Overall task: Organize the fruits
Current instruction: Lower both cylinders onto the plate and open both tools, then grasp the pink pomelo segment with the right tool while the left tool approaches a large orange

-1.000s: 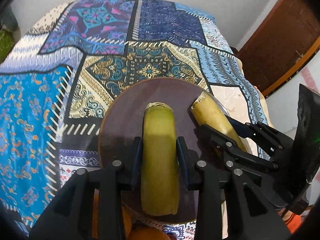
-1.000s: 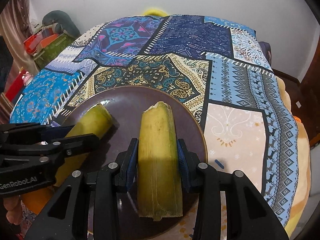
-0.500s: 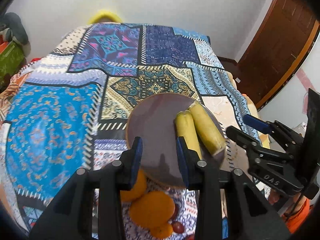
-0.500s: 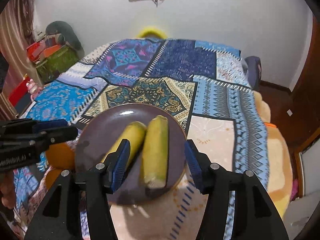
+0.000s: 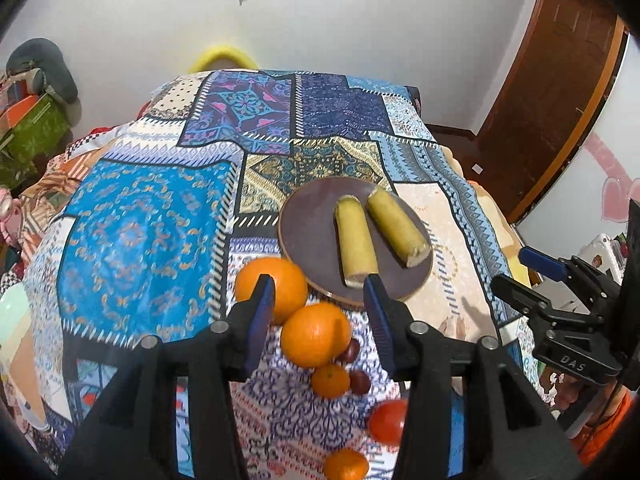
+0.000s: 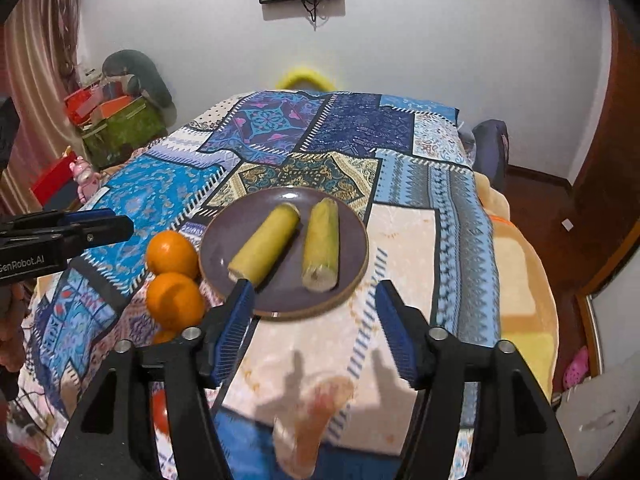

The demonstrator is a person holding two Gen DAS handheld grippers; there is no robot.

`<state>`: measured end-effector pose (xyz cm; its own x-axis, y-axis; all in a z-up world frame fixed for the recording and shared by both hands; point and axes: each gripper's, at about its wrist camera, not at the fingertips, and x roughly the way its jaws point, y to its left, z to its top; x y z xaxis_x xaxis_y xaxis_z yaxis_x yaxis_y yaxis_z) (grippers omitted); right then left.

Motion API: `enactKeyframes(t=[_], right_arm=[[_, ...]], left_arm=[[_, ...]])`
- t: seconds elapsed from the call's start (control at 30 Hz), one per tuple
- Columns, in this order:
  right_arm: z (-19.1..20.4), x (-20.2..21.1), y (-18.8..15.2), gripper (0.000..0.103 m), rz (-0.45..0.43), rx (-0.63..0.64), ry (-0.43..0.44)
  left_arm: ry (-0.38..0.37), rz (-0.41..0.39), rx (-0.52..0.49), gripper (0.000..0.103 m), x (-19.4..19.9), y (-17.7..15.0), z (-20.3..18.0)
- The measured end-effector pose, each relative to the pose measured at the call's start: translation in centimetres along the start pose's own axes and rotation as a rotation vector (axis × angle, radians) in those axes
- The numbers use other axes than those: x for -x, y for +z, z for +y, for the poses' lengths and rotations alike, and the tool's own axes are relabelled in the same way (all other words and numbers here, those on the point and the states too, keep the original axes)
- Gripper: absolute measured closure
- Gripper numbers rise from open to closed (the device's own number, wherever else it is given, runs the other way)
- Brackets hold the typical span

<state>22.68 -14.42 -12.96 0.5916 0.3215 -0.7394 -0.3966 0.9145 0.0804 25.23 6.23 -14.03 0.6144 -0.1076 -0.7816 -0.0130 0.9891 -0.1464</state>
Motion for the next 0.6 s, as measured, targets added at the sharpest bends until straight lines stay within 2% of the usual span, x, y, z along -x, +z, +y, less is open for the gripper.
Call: enactKeyframes(t=[0.13,0.4,0.6], right_arm=[[0.2,0.6,-1.4,0.041,0.018,-0.004,-0.010],[0.4,-0.5,-5.3,0.040,0.115,-0.030,-0.019],[0.3,-2.5,-7.4,0.040,0.185,-0.058,-0.023]], left_arm=[[0.020,0.014,0.002,0.053,0.1,-1.4,0.1],[0.049,0.050,-0.010,0.040,-0.4,-4.2,0.5],[0.039,0.098,0.013,0.040,-2.3,-5.3,1.0]])
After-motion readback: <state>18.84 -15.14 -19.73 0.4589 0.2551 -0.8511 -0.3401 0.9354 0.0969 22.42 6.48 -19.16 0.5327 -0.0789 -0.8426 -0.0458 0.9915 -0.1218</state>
